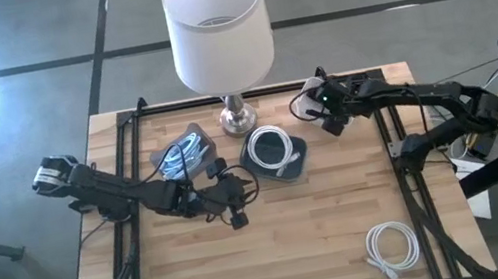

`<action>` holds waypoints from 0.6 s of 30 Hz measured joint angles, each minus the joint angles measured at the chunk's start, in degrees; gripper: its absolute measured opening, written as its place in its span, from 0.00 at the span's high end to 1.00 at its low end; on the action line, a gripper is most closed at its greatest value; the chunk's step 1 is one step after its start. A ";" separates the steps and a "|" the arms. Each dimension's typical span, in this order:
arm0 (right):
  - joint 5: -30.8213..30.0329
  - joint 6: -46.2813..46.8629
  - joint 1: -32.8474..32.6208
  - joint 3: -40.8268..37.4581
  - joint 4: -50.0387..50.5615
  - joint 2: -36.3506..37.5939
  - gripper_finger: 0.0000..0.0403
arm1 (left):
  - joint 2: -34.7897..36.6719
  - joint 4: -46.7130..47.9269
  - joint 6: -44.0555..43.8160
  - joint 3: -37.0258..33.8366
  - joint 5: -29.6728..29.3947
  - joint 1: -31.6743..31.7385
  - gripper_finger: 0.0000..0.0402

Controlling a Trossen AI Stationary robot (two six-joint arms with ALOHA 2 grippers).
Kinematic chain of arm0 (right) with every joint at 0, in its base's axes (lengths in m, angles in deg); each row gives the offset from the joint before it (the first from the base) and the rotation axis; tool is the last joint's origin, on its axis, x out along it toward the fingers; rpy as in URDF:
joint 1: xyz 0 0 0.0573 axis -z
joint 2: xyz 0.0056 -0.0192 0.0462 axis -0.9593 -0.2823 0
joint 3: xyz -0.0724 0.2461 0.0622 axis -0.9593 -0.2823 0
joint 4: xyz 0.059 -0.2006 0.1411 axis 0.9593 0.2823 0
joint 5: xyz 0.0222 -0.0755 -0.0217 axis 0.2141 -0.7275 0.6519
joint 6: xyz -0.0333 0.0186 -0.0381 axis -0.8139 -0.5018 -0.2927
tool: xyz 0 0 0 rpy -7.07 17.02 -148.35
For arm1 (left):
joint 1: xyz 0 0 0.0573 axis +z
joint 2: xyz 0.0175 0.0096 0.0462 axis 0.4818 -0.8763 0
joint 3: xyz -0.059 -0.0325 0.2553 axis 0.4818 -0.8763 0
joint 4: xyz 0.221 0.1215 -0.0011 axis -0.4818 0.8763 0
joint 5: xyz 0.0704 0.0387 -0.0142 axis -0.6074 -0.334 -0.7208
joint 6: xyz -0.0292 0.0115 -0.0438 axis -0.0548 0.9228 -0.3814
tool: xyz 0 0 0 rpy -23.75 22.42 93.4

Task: Pick & Place USB Port
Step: Put the black charger cable into the white bin, then put the white hdmi cable into the blue bin

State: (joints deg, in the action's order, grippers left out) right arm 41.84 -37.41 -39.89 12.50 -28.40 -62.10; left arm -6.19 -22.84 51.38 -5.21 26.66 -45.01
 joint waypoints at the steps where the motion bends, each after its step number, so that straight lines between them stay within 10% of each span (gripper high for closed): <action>1: 0.02 -0.40 0.00 0.00 0.00 -0.51 0.89 | 0.00 0.02 0.00 0.00 0.00 0.00 0.71; 18: 0.39 5.66 -1.19 11.16 13.91 -4.31 0.66 | 0.00 0.02 0.00 0.00 0.02 0.00 0.71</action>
State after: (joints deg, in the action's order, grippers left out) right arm 42.23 -31.76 -41.08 23.65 -14.49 -66.41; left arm -6.19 -22.82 51.38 -5.21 26.68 -45.01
